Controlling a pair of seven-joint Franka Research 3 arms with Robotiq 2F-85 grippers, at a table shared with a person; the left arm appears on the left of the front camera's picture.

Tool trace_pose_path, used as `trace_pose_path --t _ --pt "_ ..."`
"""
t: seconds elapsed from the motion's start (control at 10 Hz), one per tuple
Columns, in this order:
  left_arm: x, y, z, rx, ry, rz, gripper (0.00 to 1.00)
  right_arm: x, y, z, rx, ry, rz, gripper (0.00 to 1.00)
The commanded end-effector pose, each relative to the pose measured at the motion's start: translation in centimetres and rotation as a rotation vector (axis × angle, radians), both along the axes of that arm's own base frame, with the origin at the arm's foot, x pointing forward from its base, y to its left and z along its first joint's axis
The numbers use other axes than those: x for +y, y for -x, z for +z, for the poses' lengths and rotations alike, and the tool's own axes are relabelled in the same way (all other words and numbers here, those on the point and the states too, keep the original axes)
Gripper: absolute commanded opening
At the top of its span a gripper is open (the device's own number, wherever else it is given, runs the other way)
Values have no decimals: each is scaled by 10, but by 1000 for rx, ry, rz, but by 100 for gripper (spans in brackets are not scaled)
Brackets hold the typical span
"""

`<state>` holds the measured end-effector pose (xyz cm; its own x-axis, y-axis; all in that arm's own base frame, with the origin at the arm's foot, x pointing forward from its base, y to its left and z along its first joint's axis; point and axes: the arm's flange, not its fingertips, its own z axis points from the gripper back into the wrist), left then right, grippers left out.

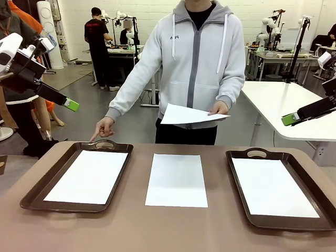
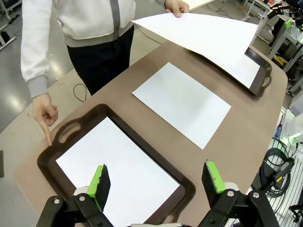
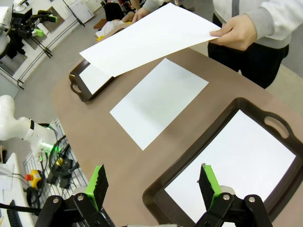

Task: Sort the A4 documents.
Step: Receive the A4 Paper.

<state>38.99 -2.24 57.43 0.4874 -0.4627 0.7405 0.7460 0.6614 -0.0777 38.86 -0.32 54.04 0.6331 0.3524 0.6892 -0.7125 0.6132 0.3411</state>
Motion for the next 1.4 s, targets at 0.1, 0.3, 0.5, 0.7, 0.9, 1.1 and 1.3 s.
trace_pose_path --t 0.1,0.3,0.5,0.7,0.9,1.1,1.3 --pt "0 1 0 -7 -12 -7 100 0 0 0 -2 0 5 100" --pt "0 1 0 -7 -12 -7 100 0 0 0 -2 0 5 100" --pt "0 1 0 -7 -12 -7 100 0 0 0 -2 0 5 100" --pt "0 1 0 -7 -12 -7 100 0 0 0 -2 0 5 100" --pt "0 0 0 0 0 0 100 0 0 0 -2 0 5 100" --pt "-24 -36 -24 213 136 105 100 0 0 0 -2 0 5 100" --pt "-47 -64 -36 360 240 136 100 0 0 0 -2 0 5 100"
